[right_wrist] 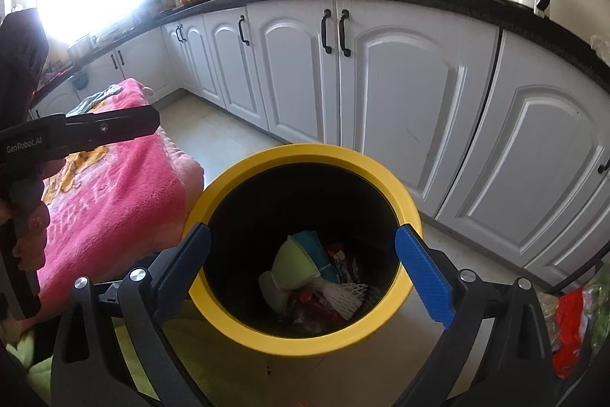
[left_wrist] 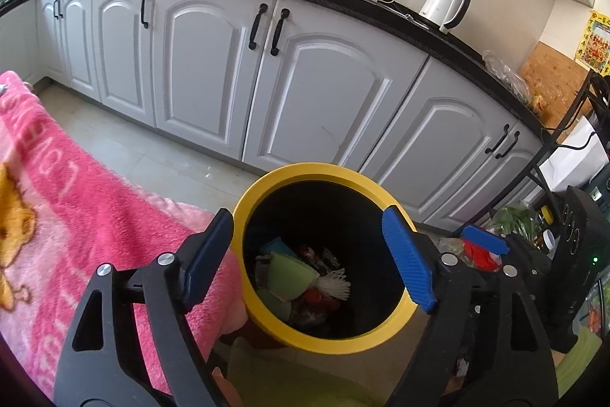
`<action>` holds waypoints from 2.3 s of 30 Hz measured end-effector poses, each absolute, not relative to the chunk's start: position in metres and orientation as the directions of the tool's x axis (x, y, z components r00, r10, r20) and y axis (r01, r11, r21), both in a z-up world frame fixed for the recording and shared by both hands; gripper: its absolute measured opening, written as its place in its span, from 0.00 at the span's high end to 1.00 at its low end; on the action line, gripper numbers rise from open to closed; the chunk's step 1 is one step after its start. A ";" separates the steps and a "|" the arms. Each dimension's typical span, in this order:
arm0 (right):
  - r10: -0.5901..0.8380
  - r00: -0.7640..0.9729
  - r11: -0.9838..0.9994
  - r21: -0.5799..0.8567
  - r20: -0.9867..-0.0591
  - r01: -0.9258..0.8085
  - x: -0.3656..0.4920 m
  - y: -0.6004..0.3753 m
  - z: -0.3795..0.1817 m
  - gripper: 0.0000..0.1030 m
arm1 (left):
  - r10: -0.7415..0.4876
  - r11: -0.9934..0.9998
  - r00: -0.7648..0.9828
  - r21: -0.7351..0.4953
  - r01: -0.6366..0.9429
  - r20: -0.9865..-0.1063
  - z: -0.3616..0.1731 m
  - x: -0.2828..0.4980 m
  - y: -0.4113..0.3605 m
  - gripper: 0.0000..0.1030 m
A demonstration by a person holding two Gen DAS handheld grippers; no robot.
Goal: Collect trash
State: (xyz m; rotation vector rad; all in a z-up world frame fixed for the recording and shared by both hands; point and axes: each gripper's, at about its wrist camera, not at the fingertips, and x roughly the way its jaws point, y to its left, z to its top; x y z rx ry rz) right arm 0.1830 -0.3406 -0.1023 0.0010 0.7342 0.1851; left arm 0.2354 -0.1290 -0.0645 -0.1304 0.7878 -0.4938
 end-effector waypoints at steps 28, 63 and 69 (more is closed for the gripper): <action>0.140 0.793 0.988 0.029 -0.594 -0.153 0.139 -0.311 -0.055 0.06 | -0.337 0.941 0.712 -0.198 0.274 -0.616 -0.030 0.174 -0.076 0.11; 0.108 0.920 0.991 -0.035 -0.377 -0.130 0.042 -0.262 -0.027 0.06 | -0.202 0.979 0.900 -0.076 0.187 -0.386 -0.009 0.070 -0.043 0.11; 0.070 0.956 0.995 -0.048 -0.285 -0.087 0.020 -0.255 -0.021 0.06 | -0.206 0.978 0.925 -0.075 0.193 -0.318 -0.012 0.052 -0.039 0.11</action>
